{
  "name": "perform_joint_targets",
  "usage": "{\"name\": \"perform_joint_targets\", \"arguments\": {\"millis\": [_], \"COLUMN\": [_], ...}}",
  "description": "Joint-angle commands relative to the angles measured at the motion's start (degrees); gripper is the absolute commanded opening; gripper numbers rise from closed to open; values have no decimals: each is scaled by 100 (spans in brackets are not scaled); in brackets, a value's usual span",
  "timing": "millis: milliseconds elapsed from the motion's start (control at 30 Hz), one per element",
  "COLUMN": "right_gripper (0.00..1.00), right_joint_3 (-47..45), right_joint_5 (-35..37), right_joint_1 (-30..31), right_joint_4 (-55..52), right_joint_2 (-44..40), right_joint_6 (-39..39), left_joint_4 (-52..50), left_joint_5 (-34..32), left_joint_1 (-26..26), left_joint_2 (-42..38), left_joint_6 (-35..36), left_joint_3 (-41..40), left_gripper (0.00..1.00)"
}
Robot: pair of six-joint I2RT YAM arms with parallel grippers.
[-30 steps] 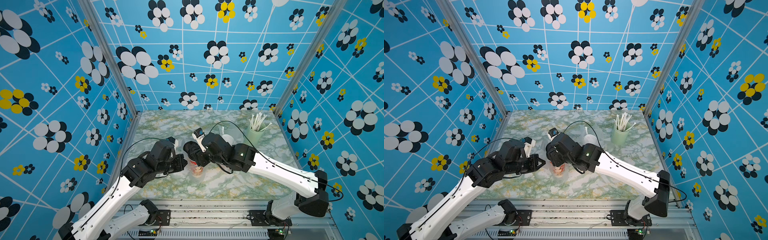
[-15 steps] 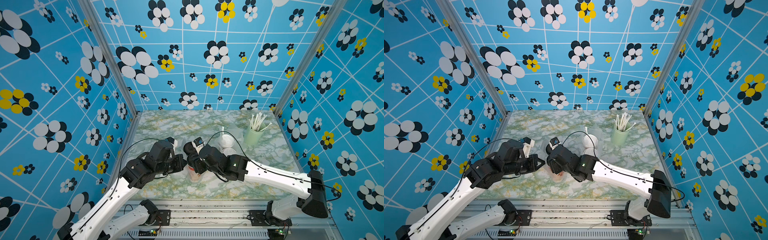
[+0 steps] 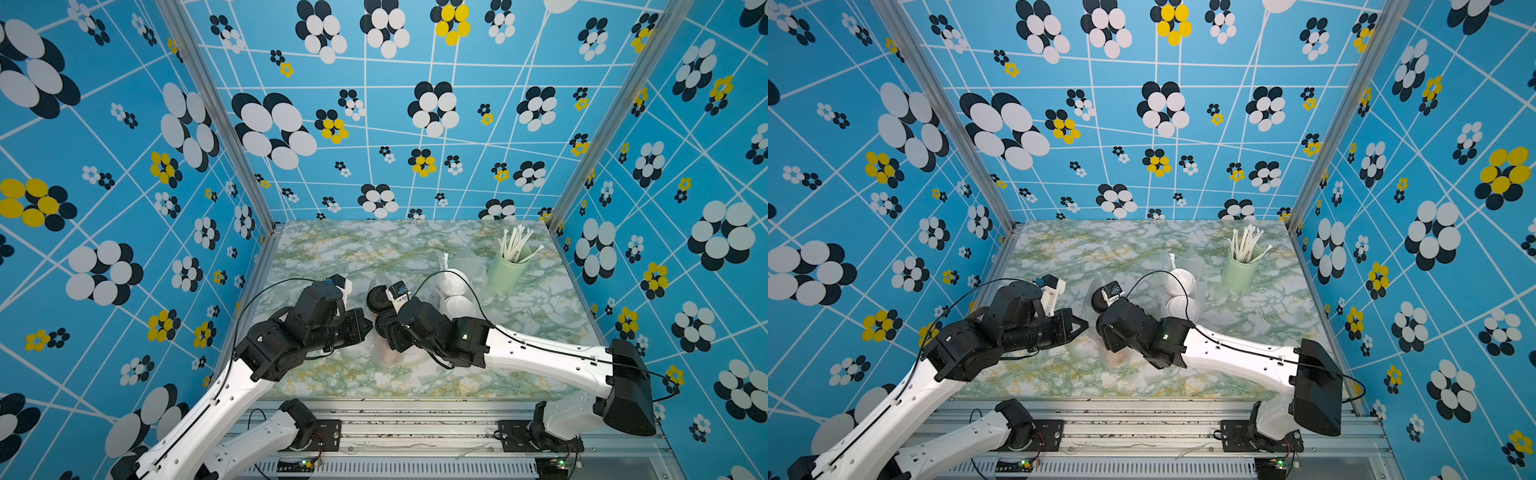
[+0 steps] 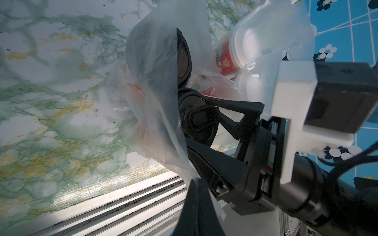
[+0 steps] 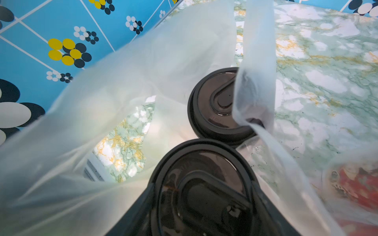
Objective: Pack milk tea into plastic carrier bags
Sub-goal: Place the milk tea cup in the plastic carrier bag.
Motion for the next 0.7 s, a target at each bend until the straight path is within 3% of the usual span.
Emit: {"name": "perform_joint_targets", "arguments": {"millis": [0, 333, 500, 533, 600, 667], "right_gripper": [63, 67, 77, 77, 58, 58], "right_joint_3": [-158, -242, -89, -21, 121, 237], "right_joint_5": [73, -56, -120, -117, -148, -234], "right_joint_1": [49, 49, 50, 46, 50, 45], "right_joint_4": [228, 70, -73, -116, -216, -310], "right_joint_2": [4, 72, -156, -185, -217, -219], "right_joint_6": [63, -94, -125, -146, -190, -203], "left_joint_4": [126, 126, 187, 192, 196, 201], "left_joint_5": [-81, -60, 24, 24, 14, 24], "left_joint_1": [49, 64, 64, 66, 71, 72], "left_joint_2": [-102, -94, -54, -50, -41, -21], "left_joint_6": [-51, -60, -86, -86, -84, -82], "left_joint_3": [30, 3, -116, -142, -181, -209], "left_gripper": [0, 0, 0, 0, 0, 0]}}
